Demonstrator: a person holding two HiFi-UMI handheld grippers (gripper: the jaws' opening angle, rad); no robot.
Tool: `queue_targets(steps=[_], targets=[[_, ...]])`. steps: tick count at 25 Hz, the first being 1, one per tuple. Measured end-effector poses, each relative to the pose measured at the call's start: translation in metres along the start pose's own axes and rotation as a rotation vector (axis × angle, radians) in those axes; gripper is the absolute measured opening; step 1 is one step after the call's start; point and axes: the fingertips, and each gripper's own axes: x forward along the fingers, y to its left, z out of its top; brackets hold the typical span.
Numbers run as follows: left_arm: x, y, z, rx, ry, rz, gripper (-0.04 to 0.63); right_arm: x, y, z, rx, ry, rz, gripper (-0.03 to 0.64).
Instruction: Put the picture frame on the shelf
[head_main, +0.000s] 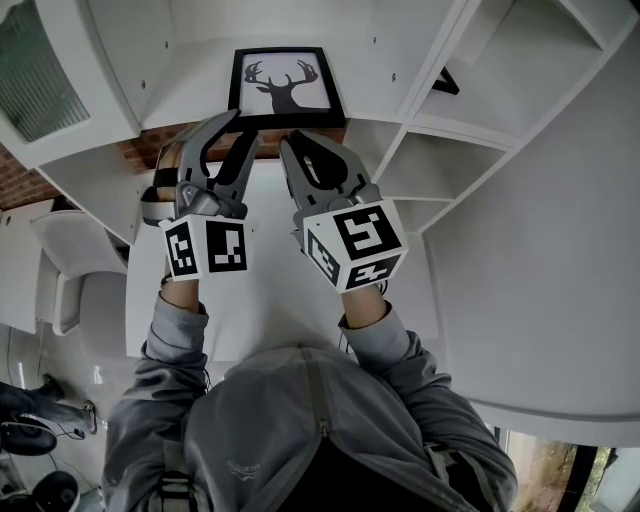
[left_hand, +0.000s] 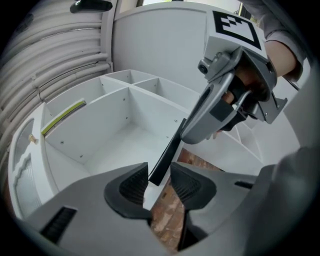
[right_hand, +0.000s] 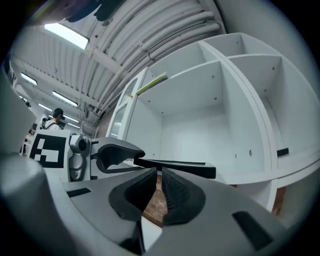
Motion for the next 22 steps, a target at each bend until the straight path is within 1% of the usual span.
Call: queue_targets(steps=[3, 6, 8, 10, 11, 12, 13, 16, 18, 22], targets=[[0.005, 0.003, -0.007, -0.026, 0.012, -0.009, 0.144, 0.007, 0.000, 0.002, -0.048, -0.006, -0.021, 0.044], [0.003, 0.005, -0.006, -0.089, -0.009, -0.016, 0.155, 0.015, -0.002, 0.003, -0.063, -0.011, -0.032, 0.043], [-0.004, 0.005, 0.001, -0.164, -0.044, -0.016, 0.161, 0.018, -0.005, 0.003, -0.068, -0.016, -0.039, 0.040], [-0.012, 0.006, 0.010, -0.256, -0.089, -0.012, 0.160, 0.019, -0.007, 0.002, -0.072, -0.021, -0.046, 0.040], [-0.014, 0.007, 0.014, -0.300, -0.109, -0.011, 0.146, 0.020, -0.008, 0.001, -0.073, -0.024, -0.049, 0.040], [-0.014, 0.006, 0.016, -0.343, -0.122, -0.014, 0.074, 0.022, -0.010, 0.001, -0.075, -0.026, -0.052, 0.040], [-0.010, 0.005, 0.016, -0.387, -0.127, -0.021, 0.030, 0.023, -0.011, 0.000, -0.077, -0.028, -0.055, 0.040], [0.006, -0.001, 0.010, -0.512, -0.128, -0.042, 0.009, 0.029, -0.015, -0.004, -0.081, -0.030, -0.067, 0.040], [0.015, -0.004, 0.005, -0.583, -0.123, -0.050, 0.008, 0.032, -0.018, -0.006, -0.079, -0.032, -0.077, 0.040], [0.025, -0.003, -0.003, -0.662, -0.116, -0.040, 0.008, 0.037, -0.021, -0.010, -0.075, -0.029, -0.081, 0.040]])
